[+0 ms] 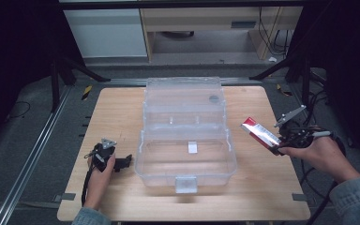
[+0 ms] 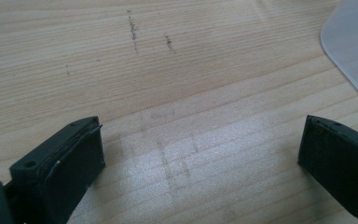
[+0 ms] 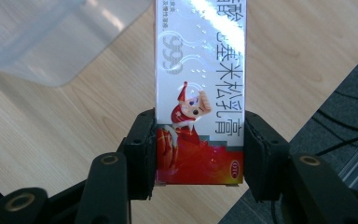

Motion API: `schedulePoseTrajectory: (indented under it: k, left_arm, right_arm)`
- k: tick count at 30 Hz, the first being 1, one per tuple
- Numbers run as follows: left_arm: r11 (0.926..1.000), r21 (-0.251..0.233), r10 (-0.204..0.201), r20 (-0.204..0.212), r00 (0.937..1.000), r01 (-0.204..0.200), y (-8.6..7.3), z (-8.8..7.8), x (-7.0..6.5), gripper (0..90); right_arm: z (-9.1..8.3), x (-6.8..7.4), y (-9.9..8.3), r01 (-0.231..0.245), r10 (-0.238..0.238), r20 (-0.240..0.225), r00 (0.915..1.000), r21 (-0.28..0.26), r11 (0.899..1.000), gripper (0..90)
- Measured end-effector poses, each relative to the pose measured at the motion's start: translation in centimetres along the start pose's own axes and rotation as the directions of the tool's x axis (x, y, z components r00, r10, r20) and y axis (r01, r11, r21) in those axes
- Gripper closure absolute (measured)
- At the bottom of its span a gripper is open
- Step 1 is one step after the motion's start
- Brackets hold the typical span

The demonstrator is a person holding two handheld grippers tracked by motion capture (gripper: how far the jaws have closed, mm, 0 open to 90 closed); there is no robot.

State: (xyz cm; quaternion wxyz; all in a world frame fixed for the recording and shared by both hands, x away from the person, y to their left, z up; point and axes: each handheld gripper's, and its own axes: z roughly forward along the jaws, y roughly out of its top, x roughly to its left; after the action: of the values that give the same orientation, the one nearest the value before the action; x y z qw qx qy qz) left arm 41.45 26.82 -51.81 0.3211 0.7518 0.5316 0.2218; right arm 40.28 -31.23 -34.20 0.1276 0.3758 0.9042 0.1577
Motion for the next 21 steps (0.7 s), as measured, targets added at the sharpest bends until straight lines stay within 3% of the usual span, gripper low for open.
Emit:
schedulePoseTrajectory:
  k: [14,21]
  left_arm:
    - [1.0000,0.000,0.002,0.003,1.0000,-0.002,0.0,0.0,-0.1,0.0]
    - [1.0000,0.000,0.005,0.005,1.0000,-0.005,0.0,0.0,-0.1,0.0]
  right_arm:
    - [-2.5,1.1,2.6,0.059,-0.061,-0.024,0.9978,-0.070,0.996,51.7]
    - [-3.4,2.8,5.2,0.136,-0.140,-0.030,0.9897,-0.091,0.986,51.7]
